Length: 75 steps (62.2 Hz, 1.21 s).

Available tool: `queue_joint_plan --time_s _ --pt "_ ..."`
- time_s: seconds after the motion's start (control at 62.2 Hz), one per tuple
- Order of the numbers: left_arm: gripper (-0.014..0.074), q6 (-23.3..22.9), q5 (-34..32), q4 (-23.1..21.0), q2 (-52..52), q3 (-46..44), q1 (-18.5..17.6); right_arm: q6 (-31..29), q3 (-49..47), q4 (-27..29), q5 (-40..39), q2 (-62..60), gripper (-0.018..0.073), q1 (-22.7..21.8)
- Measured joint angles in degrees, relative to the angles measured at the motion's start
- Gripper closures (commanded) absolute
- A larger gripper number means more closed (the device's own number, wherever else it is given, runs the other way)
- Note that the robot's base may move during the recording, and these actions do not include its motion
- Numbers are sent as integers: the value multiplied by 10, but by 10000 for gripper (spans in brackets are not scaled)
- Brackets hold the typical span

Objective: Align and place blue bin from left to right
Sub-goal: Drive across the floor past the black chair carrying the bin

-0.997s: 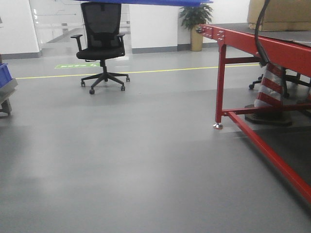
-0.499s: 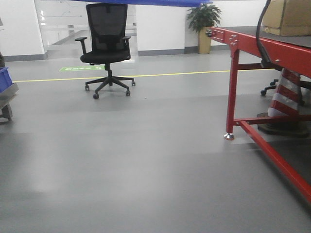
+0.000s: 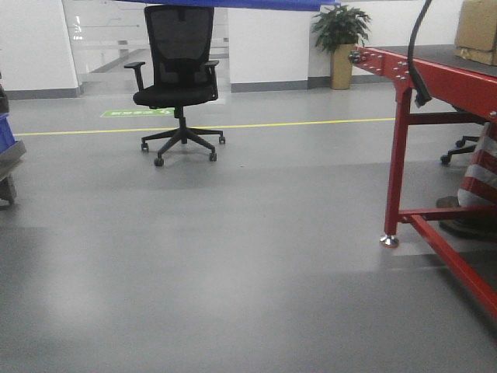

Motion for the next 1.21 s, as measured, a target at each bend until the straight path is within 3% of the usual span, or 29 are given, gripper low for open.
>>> queue_joint_plan --time_s 1.206 --pt "707 0 0 0 0 0 0 0 0 0 1 0 712 0"
